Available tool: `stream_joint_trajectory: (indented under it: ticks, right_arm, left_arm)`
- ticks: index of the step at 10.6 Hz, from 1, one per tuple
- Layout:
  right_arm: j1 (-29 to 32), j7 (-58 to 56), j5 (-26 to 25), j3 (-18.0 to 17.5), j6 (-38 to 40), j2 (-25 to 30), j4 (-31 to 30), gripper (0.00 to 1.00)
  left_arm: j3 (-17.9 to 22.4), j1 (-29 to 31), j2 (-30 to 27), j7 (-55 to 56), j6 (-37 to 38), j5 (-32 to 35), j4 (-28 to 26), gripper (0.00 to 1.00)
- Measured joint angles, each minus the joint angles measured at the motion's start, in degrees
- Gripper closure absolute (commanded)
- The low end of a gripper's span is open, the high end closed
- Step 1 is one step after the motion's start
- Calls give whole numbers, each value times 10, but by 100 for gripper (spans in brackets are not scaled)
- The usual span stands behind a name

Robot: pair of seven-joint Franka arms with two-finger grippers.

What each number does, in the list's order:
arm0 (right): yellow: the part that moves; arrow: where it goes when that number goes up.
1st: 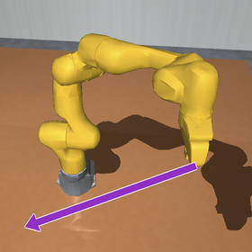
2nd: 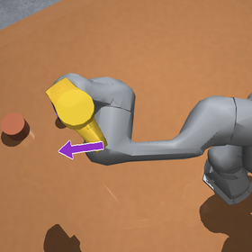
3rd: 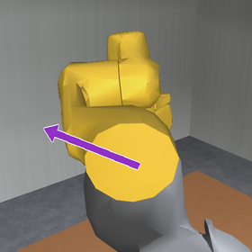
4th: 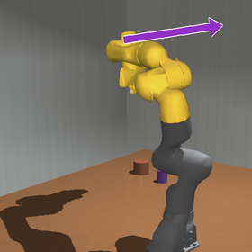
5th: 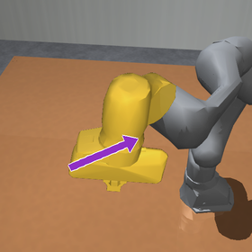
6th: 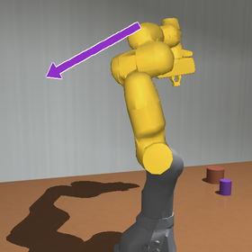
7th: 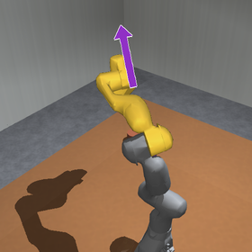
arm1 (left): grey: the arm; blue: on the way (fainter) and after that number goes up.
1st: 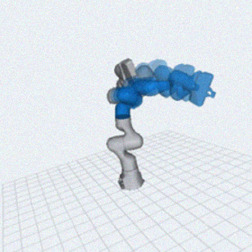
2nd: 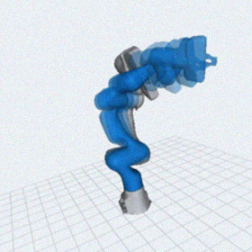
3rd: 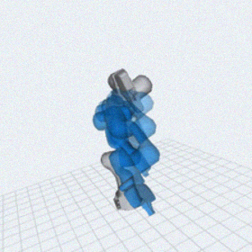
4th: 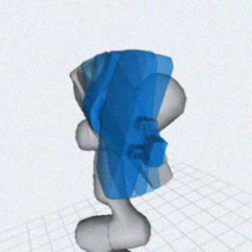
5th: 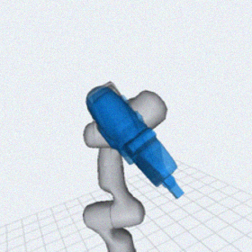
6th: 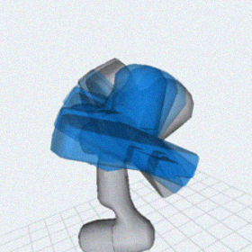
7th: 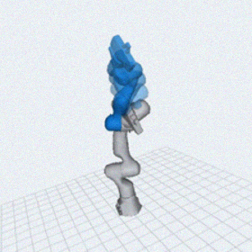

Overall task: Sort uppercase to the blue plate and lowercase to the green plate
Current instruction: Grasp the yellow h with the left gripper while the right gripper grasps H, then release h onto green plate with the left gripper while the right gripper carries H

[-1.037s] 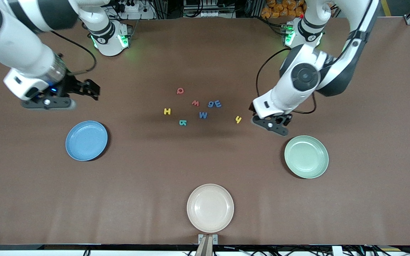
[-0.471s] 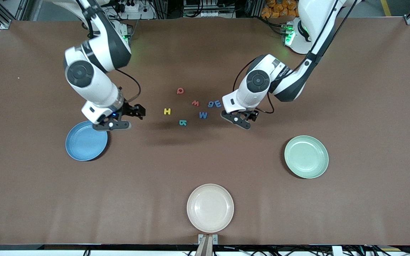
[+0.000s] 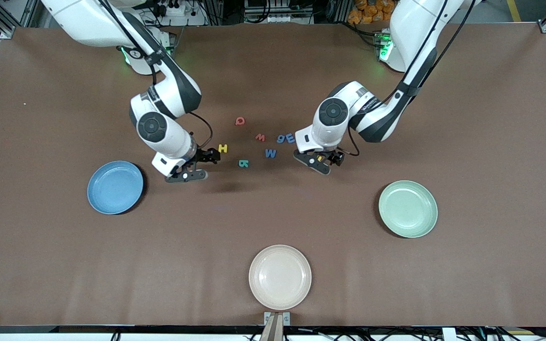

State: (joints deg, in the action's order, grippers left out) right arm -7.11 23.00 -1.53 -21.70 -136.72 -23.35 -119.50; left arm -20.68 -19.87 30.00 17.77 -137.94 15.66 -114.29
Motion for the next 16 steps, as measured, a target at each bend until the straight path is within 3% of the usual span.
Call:
stream_joint_trajectory:
  ticks: [4, 6, 8, 9, 10, 12, 16]
  right_arm:
    - [-25, 22, 0, -1, -40, -19, -30, 0]
    - [-34, 26, -1, -3, -49, -25, -46, 0]
    - [-37, 27, -1, -6, -54, -29, -57, 5]
    - [-38, 27, -1, -6, -61, -30, -61, 14]
    - [-40, 27, -1, -6, -68, -34, -63, 17]
    - [-43, 31, -1, -6, -74, -44, -63, 21]
    - [-44, 63, -2, -7, -73, -44, -63, 38]
  left_arm:
    - [4, -3, 36, 29, -42, 23, 0, 18]
    - [6, -3, 38, 45, -43, 23, 0, 19]
    - [6, -3, 38, 60, -43, 23, -3, 33]
    - [6, -3, 38, 63, -43, 23, -6, 40]
    - [6, -2, 38, 66, -43, 23, -6, 53]
    - [6, -2, 32, 67, -43, 24, -7, 100]
    - [8, 28, 15, 71, -47, 24, -3, 100]
